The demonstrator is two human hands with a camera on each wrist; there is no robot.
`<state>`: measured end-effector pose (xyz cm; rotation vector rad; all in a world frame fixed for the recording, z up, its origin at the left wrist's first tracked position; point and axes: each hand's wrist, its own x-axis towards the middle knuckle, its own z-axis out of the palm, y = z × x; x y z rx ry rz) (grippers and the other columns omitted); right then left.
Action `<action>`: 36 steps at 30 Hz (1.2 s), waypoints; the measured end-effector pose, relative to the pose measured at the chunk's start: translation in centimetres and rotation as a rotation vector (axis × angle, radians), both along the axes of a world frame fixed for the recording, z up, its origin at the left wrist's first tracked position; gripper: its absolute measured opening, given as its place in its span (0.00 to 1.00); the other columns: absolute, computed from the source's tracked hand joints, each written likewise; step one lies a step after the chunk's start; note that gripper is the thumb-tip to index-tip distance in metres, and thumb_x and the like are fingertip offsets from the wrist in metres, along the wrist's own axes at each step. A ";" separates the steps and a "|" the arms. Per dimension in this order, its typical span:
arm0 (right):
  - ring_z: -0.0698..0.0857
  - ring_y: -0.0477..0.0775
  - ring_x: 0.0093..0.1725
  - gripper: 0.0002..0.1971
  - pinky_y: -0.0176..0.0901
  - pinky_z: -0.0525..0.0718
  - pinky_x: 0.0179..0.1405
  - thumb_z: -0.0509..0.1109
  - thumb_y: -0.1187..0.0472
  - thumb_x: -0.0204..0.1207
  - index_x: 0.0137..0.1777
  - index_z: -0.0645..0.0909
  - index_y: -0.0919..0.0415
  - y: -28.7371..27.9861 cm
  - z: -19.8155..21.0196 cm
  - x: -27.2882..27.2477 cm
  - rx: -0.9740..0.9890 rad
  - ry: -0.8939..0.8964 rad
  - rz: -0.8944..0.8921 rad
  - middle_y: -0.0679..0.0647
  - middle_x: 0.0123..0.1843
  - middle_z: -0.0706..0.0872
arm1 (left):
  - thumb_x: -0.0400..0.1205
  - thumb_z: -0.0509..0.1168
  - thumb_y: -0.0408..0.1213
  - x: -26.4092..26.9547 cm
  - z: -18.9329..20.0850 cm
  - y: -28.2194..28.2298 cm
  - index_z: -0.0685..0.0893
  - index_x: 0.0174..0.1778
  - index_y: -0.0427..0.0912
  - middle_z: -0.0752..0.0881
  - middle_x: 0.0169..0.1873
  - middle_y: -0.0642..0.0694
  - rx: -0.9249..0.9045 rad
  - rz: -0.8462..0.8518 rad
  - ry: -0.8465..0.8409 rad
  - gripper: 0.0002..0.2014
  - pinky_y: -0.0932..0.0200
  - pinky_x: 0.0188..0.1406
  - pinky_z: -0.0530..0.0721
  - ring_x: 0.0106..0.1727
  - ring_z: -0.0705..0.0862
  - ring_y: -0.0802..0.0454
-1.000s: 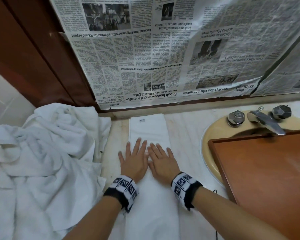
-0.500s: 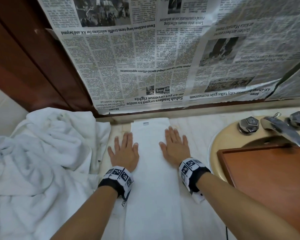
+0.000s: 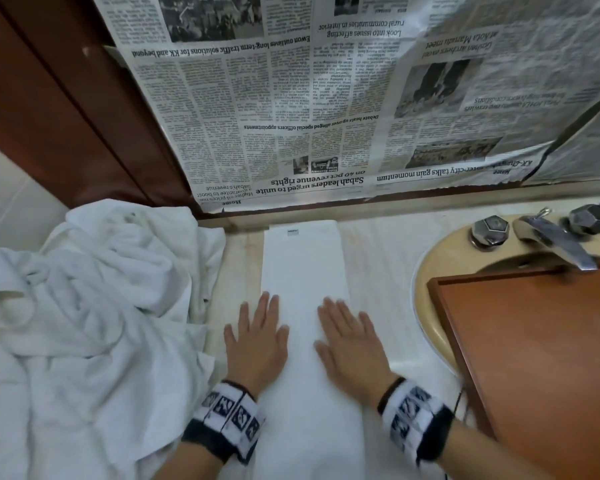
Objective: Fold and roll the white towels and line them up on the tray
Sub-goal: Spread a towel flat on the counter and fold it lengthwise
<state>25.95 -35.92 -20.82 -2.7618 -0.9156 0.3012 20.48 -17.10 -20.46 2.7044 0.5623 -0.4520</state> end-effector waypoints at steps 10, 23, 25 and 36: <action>0.62 0.56 0.85 0.36 0.55 0.56 0.78 0.40 0.40 0.89 0.85 0.60 0.66 -2.6 -1.4 -3.0 -0.098 0.064 0.002 0.59 0.87 0.59 | 0.78 0.17 0.67 -5.6 -2.5 -2.4 0.32 0.85 0.60 0.30 0.84 0.63 0.050 -0.056 -0.089 0.37 0.29 0.81 0.37 0.86 0.30 0.50; 0.35 0.49 0.87 0.54 0.52 0.36 0.85 0.14 0.27 0.65 0.87 0.34 0.59 0.0 -0.5 8.3 -0.138 0.126 0.014 0.48 0.84 0.28 | 0.85 0.26 0.62 4.5 -1.5 -1.0 0.33 0.87 0.57 0.32 0.85 0.62 0.049 0.004 -0.066 0.33 0.29 0.82 0.35 0.87 0.33 0.45; 0.35 0.48 0.87 0.48 0.54 0.37 0.86 0.20 0.31 0.70 0.87 0.34 0.58 0.4 -0.7 9.5 -0.142 0.129 0.012 0.50 0.87 0.31 | 0.88 0.32 0.60 5.6 -1.4 -0.7 0.34 0.87 0.58 0.35 0.86 0.61 0.053 0.020 -0.078 0.31 0.28 0.82 0.36 0.88 0.34 0.45; 0.40 0.51 0.88 0.32 0.56 0.41 0.86 0.42 0.45 0.89 0.89 0.41 0.58 -0.1 0.8 8.5 -0.100 0.175 0.001 0.51 0.90 0.41 | 0.89 0.51 0.56 5.2 0.7 0.9 0.52 0.88 0.55 0.47 0.88 0.56 -0.138 0.046 -0.071 0.31 0.29 0.83 0.48 0.88 0.44 0.43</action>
